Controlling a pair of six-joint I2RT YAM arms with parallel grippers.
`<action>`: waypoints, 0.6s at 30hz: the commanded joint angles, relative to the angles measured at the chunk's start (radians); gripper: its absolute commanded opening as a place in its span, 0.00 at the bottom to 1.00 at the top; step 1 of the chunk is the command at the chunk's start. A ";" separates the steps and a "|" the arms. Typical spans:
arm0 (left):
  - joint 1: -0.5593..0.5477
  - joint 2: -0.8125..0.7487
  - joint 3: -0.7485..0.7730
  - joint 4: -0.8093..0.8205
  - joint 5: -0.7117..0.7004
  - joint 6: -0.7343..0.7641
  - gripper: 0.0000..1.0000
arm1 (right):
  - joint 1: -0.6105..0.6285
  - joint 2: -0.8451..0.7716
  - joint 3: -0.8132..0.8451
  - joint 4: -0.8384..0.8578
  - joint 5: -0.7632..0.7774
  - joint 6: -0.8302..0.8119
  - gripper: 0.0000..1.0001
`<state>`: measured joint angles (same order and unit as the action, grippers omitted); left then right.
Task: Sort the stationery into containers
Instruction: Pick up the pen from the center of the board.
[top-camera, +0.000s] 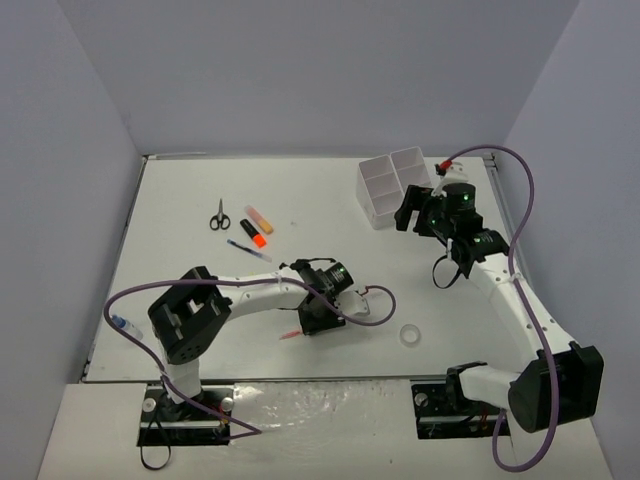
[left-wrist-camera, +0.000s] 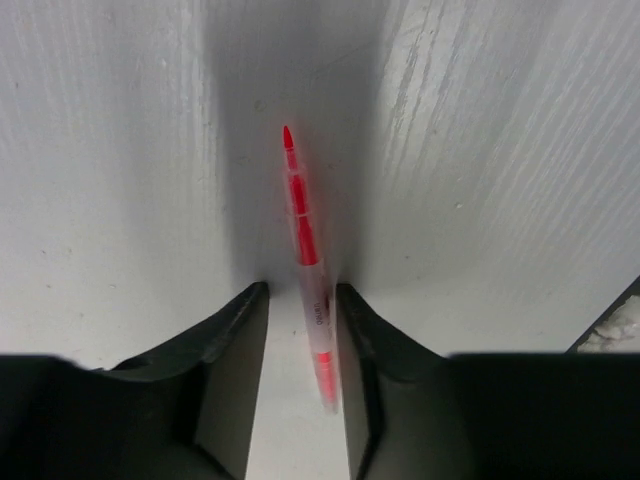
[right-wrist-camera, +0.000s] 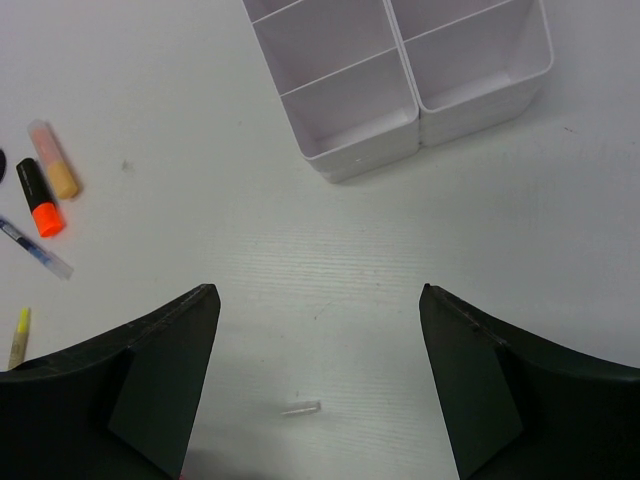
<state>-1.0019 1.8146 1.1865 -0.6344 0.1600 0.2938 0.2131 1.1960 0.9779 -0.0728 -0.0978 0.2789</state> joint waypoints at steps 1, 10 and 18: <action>0.044 0.039 0.000 -0.046 0.038 0.013 0.23 | 0.007 0.009 0.021 0.029 -0.099 -0.068 0.79; 0.162 -0.026 0.010 -0.013 0.079 -0.018 0.00 | -0.035 0.076 0.104 -0.014 -0.198 0.001 0.72; 0.410 -0.249 0.146 -0.078 0.169 -0.003 0.00 | -0.014 0.135 0.122 -0.151 -0.294 -0.192 0.64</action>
<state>-0.6975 1.7629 1.2043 -0.6679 0.2572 0.2871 0.1746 1.2956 1.0673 -0.1721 -0.2679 0.2651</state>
